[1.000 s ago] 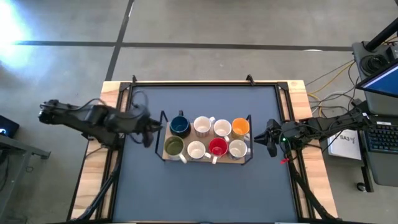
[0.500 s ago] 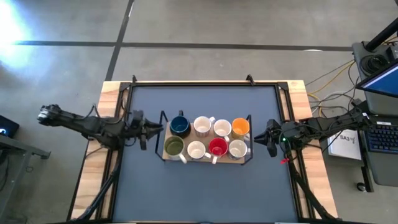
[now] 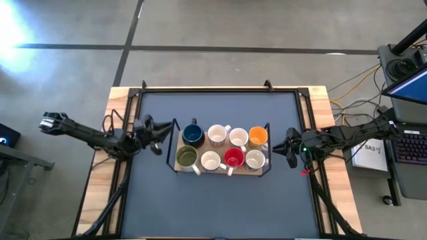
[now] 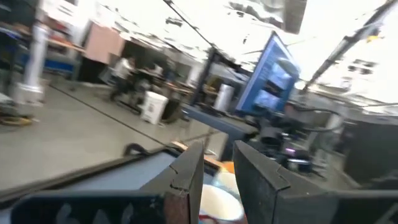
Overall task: Place coffee mugs
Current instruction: Return to Home Position
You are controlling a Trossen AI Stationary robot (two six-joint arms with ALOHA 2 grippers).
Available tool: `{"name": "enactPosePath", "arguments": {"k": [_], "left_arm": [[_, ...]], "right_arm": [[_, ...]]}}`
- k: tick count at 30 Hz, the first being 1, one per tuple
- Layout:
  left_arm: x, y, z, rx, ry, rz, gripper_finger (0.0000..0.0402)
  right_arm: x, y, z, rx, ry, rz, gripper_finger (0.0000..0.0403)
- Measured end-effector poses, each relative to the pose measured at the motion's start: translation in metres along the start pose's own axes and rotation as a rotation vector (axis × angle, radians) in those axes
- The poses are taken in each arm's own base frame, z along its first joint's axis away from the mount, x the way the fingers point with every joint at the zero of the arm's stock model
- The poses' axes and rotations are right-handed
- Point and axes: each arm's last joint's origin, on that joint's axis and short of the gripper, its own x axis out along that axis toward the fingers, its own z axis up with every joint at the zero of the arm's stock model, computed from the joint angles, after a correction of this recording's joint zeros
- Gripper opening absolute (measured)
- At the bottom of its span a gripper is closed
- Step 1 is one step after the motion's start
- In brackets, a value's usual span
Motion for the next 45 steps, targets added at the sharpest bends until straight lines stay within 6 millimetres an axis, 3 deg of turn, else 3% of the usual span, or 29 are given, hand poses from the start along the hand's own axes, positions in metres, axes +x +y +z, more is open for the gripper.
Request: {"name": "enactPosePath", "arguments": {"k": [13, 34, 45], "left_arm": [[-0.012, 0.027, -0.023, 0.002, -0.051, 0.097, 0.0071], [-0.013, 0.027, -0.023, 0.000, -0.032, 0.074, 0.0071], [-0.028, 0.033, 0.000, -0.085, -0.146, 0.050, 0.0071]], "right_arm": [[0.000, 0.000, 0.000, 0.000, 0.000, 0.000, 0.0059], [0.000, 0.000, 0.000, 0.000, 0.000, 0.000, 0.0059], [0.000, 0.000, 0.000, 0.000, 0.000, 0.000, 0.0059]]}}
